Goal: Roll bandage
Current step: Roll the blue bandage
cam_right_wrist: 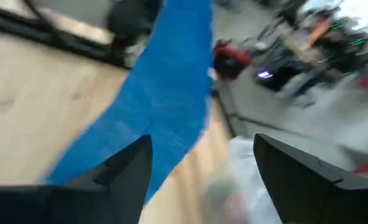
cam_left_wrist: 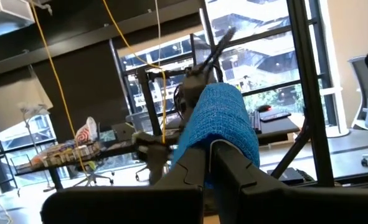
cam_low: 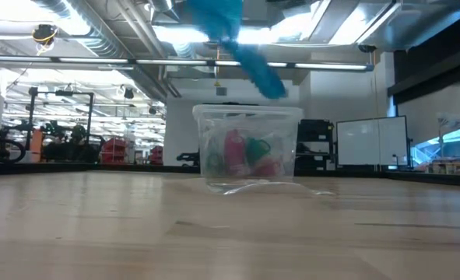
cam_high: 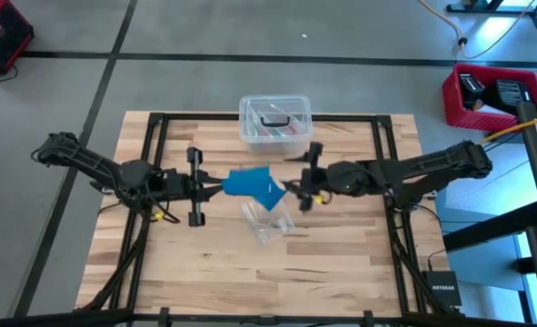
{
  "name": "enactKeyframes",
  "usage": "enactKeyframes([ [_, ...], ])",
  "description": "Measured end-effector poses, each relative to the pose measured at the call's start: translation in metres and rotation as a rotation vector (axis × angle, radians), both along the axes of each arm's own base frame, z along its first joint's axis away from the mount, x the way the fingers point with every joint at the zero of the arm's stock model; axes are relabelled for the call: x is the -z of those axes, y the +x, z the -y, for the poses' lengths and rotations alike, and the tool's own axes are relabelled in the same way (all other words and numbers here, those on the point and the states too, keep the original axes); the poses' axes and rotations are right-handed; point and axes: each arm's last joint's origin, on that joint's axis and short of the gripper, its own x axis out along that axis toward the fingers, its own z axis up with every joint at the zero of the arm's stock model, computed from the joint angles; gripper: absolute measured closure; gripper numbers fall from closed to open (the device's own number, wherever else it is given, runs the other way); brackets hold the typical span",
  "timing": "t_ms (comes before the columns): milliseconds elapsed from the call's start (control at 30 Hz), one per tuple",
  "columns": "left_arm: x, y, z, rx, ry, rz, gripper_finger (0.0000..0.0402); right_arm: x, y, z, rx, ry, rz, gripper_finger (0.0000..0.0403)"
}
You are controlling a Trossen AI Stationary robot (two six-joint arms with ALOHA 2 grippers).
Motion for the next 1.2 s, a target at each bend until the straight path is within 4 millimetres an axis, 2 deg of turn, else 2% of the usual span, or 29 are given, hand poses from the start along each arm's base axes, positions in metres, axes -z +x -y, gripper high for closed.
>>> enactKeyframes([
  [100, -0.001, 0.0, 0.0, -0.003, 0.002, 0.006, 0.04, 0.006, -0.011, -0.005, -0.012, 0.092, -0.084, 0.0123],
  [233, -0.001, 0.0, 0.0, -0.005, 0.003, 0.014, 0.04, 0.023, -0.014, -0.01, -0.021, 0.296, -0.137, 0.0123],
  [367, -0.002, -0.001, 0.0, -0.007, 0.007, 0.023, 0.04, 0.058, -0.005, -0.013, -0.059, 0.375, -0.066, 0.0123],
  [500, -0.003, -0.001, -0.001, -0.008, 0.004, 0.025, 0.04, 0.083, 0.004, -0.017, -0.136, 0.477, 0.095, 0.0123],
  [633, -0.003, -0.001, -0.001, -0.01, 0.004, 0.029, 0.04, 0.116, 0.016, -0.02, -0.14, 0.502, 0.11, 0.0123],
  [767, -0.003, -0.001, -0.001, -0.01, 0.003, 0.029, 0.04, 0.136, 0.029, -0.023, -0.16, 0.51, 0.1, 0.0123],
  [867, -0.003, -0.001, -0.001, -0.01, 0.003, 0.029, 0.04, 0.144, 0.032, -0.025, -0.203, 0.505, 0.077, 0.0123],
  [967, -0.003, -0.001, -0.001, -0.01, 0.001, 0.029, 0.04, 0.144, 0.023, -0.023, -0.159, 0.492, -0.023, 0.0123],
  [1100, -0.003, -0.001, -0.001, -0.01, 0.002, 0.029, 0.04, 0.132, 0.009, -0.019, -0.102, 0.51, -0.083, 0.0123],
  [1200, -0.003, -0.001, -0.001, -0.01, 0.004, 0.028, 0.04, 0.123, 0.01, -0.019, -0.118, 0.526, -0.001, 0.0123],
])
